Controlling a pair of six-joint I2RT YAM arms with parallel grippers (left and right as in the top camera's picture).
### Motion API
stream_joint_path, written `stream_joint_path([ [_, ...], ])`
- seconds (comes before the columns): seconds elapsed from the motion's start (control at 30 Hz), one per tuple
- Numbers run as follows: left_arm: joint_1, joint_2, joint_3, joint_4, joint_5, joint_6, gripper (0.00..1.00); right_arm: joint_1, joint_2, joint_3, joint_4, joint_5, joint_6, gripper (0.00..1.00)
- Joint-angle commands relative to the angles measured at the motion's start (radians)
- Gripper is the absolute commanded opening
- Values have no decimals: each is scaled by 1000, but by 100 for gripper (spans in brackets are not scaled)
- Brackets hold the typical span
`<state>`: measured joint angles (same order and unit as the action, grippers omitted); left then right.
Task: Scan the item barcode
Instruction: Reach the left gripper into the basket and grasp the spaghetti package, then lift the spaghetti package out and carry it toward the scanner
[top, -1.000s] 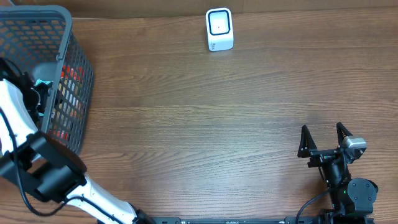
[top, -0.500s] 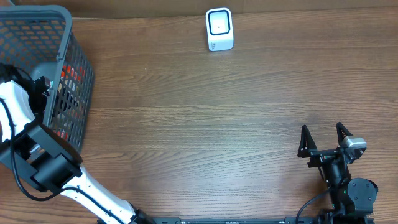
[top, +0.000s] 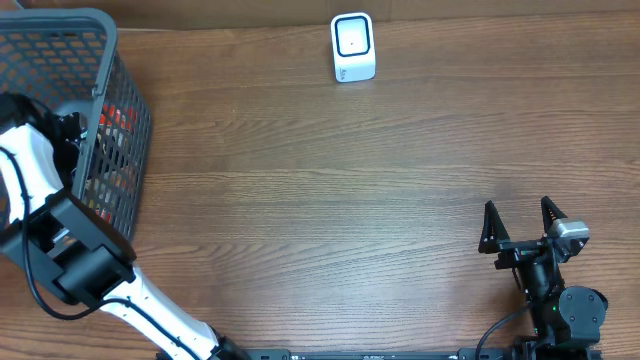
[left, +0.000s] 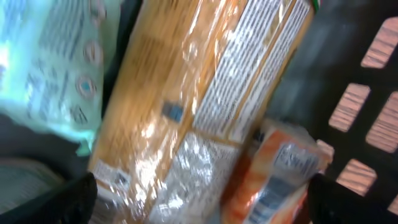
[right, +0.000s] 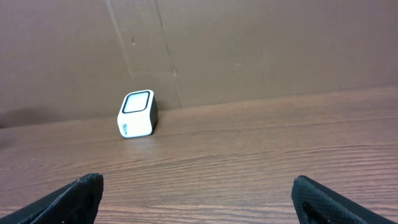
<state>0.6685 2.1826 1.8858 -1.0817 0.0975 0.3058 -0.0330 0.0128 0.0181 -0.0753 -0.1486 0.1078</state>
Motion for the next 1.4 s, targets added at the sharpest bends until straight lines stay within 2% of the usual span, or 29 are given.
stream_joint_path([
  [0.0,-65,17,-4,1,-29,77,100,-6,-10,-10,4,13,-3,100],
  [0.37,-80,39,-8,18,-71,84,100,-6,-10,-10,4,12,-3,100],
  [0.83,-80,206,-8,11,-63,92,100,-6,-10,-10,4,13,-3,100],
  [0.9,-80,222,-8,9,-64,91,93,-6,-10,-10,4,13,-3,100],
  [0.93,-80,230,-8,8,-63,91,87,-6,-10,-10,4,13,-3,100],
  [0.97,-80,233,-8,8,-63,91,78,-6,-10,-10,4,13,-3,100],
  [1.03,-80,233,-8,10,-59,91,55,-6,-10,-10,4,12,-3,100],
  [1.07,-80,232,-8,12,-54,91,52,-6,-10,-10,3,12,-3,100],
  [1.13,-80,232,-8,14,-44,91,59,-6,-10,-10,4,13,-3,100],
  [1.2,-80,232,-8,18,-40,91,58,-6,-10,-10,4,12,-3,100],
  [1.27,-80,232,-7,22,-36,90,51,-6,-10,-10,4,12,-3,100],
  [1.37,-80,232,-2,21,-37,89,27,-6,-10,-10,3,13,-3,100],
])
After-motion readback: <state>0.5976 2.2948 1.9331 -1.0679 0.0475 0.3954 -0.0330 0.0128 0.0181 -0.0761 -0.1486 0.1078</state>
